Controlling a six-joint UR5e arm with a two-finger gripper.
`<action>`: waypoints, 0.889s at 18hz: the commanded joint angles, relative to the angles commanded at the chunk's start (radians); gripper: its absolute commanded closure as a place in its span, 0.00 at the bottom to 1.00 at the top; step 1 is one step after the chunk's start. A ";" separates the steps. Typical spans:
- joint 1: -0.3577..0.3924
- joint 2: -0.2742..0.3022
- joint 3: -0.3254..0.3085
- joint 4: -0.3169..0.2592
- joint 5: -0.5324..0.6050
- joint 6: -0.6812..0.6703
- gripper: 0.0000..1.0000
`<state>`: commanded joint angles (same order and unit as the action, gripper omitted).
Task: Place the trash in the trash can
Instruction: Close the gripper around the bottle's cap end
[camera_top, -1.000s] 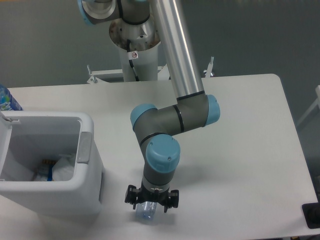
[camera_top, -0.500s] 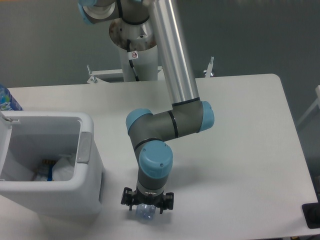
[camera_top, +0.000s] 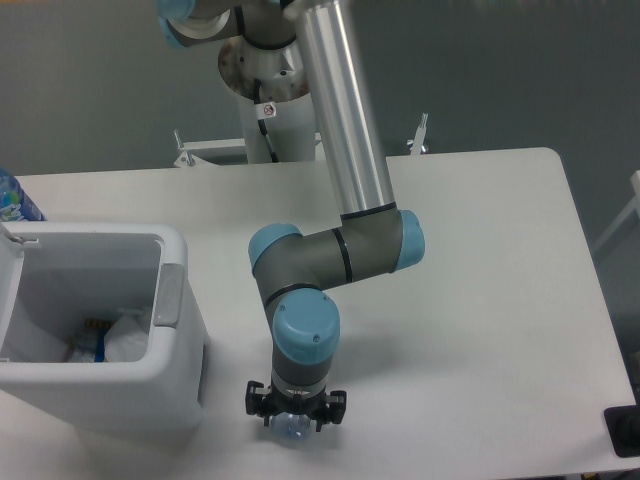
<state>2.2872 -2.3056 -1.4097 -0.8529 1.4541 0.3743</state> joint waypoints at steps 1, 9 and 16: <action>0.000 0.000 0.000 0.000 0.005 0.000 0.33; 0.000 0.008 -0.003 0.002 0.017 0.009 0.33; 0.002 0.018 0.005 0.005 0.017 0.014 0.37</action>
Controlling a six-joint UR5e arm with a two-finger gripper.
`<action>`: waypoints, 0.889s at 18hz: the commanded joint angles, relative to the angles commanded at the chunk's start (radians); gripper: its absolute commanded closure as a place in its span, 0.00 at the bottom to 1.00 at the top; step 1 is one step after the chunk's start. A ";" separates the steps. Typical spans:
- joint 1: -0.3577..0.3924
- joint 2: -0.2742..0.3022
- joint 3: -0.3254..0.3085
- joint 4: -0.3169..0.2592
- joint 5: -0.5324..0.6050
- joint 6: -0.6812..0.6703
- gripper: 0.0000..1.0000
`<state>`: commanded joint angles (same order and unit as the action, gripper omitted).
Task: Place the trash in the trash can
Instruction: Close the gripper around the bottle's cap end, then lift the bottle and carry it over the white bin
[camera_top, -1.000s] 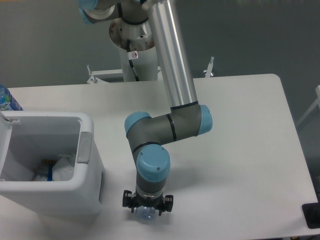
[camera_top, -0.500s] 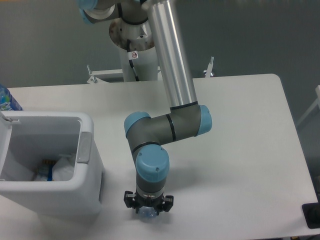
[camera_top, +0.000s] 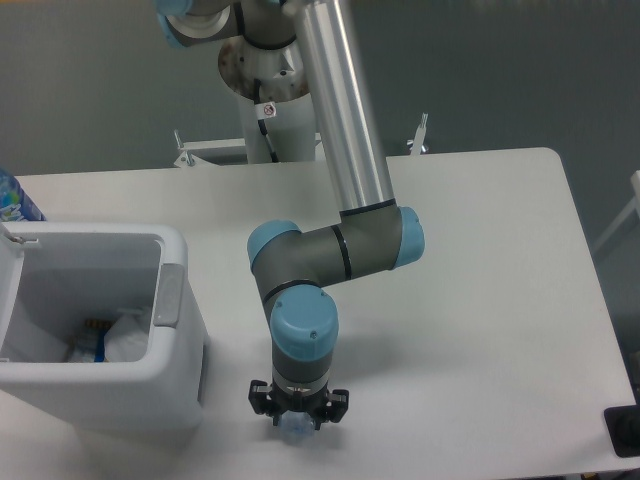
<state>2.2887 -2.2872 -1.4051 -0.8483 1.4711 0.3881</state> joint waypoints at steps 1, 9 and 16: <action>0.000 0.006 0.000 -0.002 0.000 0.000 0.37; 0.006 0.037 -0.008 -0.003 -0.005 0.043 0.41; 0.052 0.149 0.159 0.002 -0.046 0.104 0.40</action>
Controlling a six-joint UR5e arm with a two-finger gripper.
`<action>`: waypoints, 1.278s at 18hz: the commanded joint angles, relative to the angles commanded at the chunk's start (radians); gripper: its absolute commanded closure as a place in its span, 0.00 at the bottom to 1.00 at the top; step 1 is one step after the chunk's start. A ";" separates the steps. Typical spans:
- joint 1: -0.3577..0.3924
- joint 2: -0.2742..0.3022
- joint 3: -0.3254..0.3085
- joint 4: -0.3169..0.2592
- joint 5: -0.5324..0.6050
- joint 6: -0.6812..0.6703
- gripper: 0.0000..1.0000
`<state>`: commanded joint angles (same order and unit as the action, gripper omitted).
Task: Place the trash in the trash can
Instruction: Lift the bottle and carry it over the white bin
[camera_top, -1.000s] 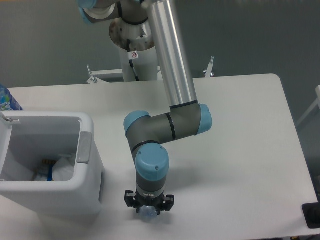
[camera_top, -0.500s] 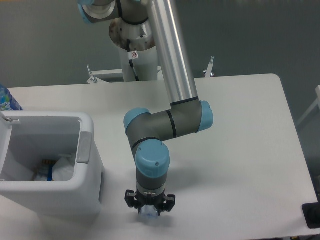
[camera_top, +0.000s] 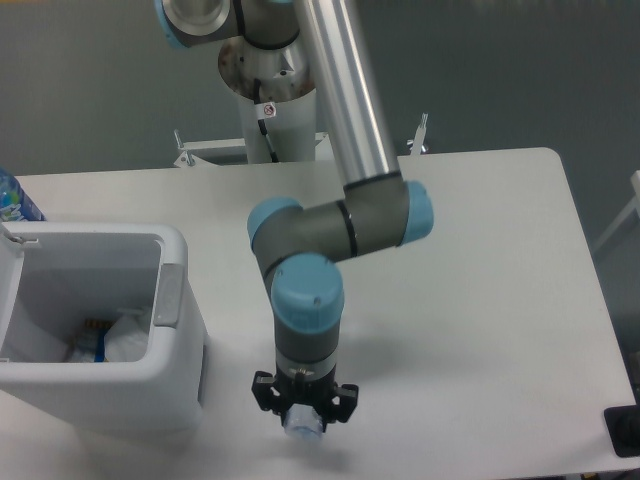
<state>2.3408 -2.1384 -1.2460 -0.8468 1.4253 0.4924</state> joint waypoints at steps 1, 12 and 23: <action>0.017 0.003 0.031 0.000 -0.029 -0.003 0.40; 0.098 0.132 0.131 0.015 -0.206 -0.279 0.40; -0.034 0.210 0.120 0.014 -0.206 -0.465 0.40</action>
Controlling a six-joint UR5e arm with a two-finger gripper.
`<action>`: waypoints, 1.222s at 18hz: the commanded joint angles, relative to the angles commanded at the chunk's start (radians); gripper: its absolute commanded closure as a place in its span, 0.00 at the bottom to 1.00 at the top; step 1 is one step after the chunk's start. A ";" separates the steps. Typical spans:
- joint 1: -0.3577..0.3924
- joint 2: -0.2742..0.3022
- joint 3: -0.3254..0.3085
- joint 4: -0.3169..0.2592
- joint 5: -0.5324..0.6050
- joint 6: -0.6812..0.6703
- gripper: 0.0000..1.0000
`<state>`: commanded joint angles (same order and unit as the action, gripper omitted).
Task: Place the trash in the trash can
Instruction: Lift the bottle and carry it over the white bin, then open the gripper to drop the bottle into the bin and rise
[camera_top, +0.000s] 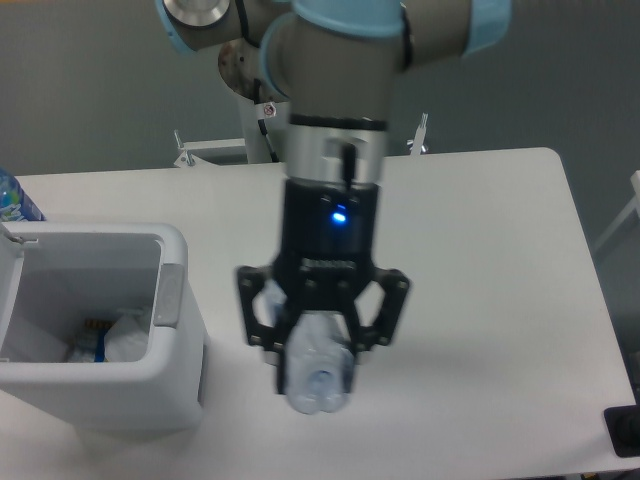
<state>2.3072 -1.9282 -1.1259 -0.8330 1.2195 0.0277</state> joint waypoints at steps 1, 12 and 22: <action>-0.006 0.008 0.000 0.000 0.000 -0.012 0.40; -0.183 -0.005 -0.037 0.000 0.003 -0.066 0.40; -0.206 -0.003 -0.066 0.002 0.006 -0.032 0.00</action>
<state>2.1016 -1.9313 -1.1919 -0.8314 1.2257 -0.0047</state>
